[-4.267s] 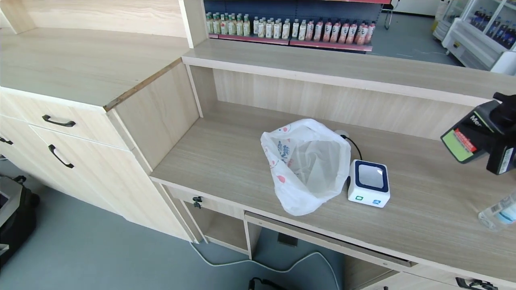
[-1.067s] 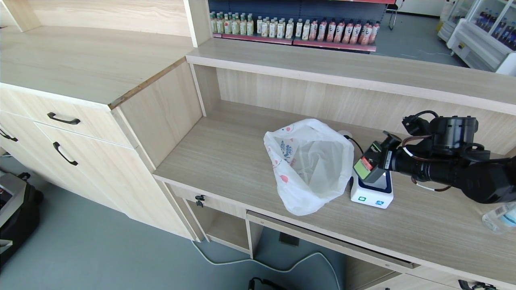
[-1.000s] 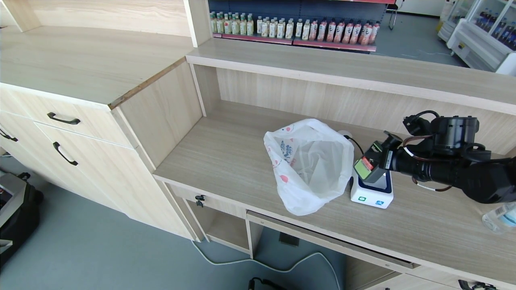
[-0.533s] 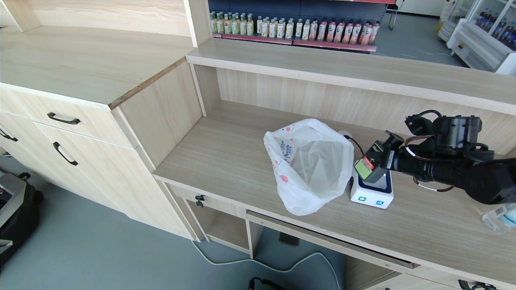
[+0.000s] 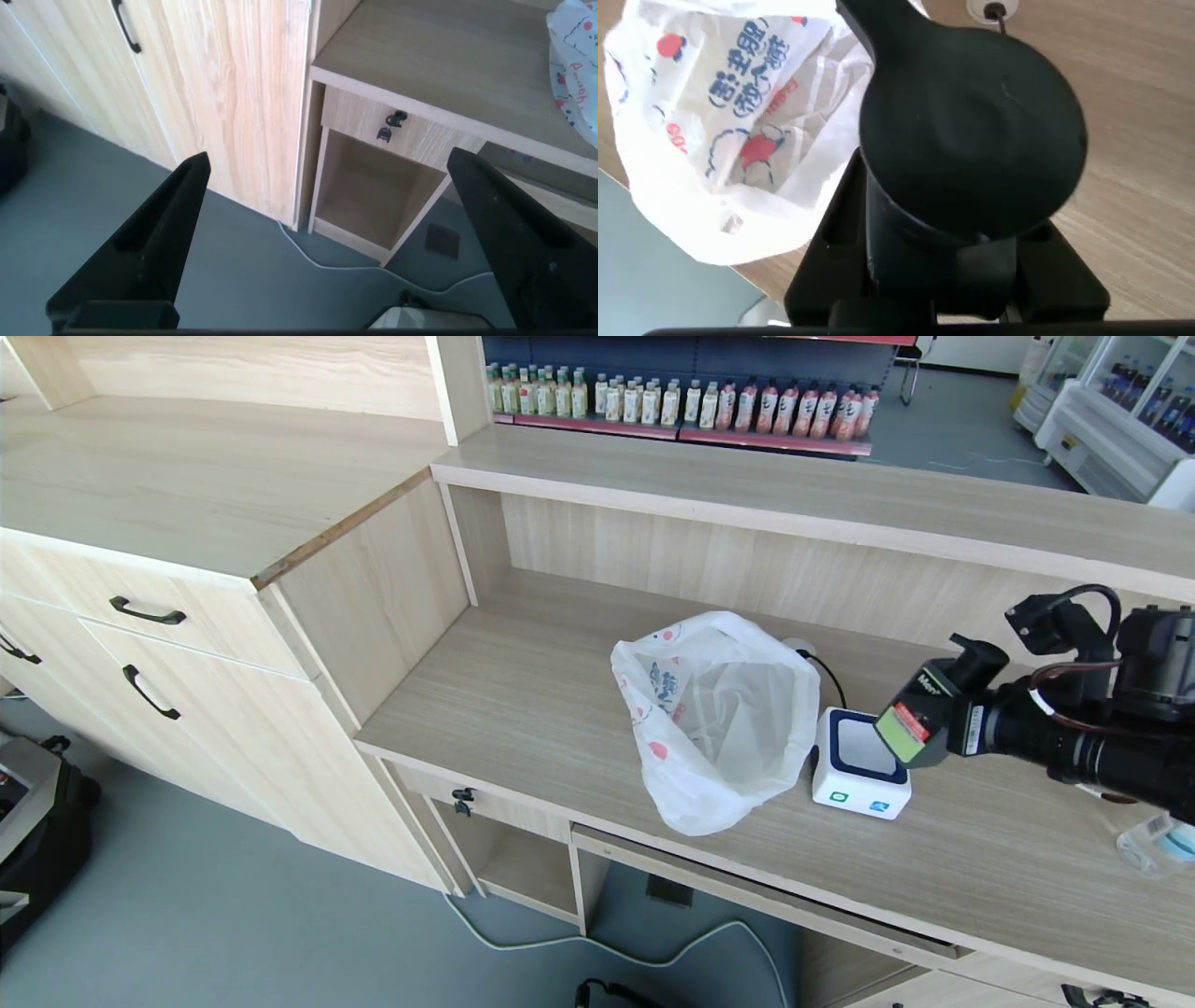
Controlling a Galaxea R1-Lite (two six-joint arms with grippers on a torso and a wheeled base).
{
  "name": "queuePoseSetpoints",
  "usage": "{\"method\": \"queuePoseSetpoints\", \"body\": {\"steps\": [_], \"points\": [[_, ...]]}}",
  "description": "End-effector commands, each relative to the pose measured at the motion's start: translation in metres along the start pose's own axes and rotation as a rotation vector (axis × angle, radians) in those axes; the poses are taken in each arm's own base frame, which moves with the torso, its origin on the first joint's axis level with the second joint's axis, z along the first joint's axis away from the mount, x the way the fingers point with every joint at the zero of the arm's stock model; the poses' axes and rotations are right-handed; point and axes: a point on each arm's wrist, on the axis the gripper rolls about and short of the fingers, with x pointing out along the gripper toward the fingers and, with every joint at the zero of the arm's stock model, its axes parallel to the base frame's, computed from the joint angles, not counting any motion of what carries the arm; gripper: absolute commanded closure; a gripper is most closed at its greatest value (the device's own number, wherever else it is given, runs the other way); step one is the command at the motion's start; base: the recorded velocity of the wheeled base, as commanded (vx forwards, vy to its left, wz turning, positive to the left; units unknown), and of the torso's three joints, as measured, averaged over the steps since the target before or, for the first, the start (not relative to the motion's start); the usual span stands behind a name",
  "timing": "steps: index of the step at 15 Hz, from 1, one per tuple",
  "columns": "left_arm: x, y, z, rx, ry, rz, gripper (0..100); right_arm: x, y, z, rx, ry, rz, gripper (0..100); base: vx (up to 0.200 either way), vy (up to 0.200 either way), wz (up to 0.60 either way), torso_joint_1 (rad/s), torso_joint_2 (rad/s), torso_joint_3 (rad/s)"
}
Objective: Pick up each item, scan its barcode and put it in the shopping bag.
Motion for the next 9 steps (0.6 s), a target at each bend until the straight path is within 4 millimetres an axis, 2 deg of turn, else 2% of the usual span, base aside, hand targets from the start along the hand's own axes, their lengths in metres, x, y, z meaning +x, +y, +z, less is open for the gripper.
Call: {"method": "queuePoseSetpoints", "body": {"steps": [1,4,6,9], "points": [[0.0,0.0,0.0,-0.001,-0.002,-0.001,0,-0.07,-0.007,0.003,-0.176,-0.111,-0.172,100,0.0,0.0,0.0,0.0,0.0,0.0],[0.0,0.0,0.0,-0.001,0.0,0.001,0,-0.074,-0.007,0.013,-0.254,-0.199,-0.2,100,0.0,0.0,0.0,0.0,0.0,0.0],[0.0,0.0,0.0,-0.001,0.0,0.001,0,-0.075,-0.013,0.014,-0.359,-0.197,-0.242,100,0.0,0.0,0.0,0.0,0.0,0.0],[0.0,0.0,0.0,-0.001,-0.002,0.001,0,-0.075,-0.014,0.02,-0.475,-0.216,-0.267,100,0.0,0.0,0.6,0.002,0.0,0.002]]}}
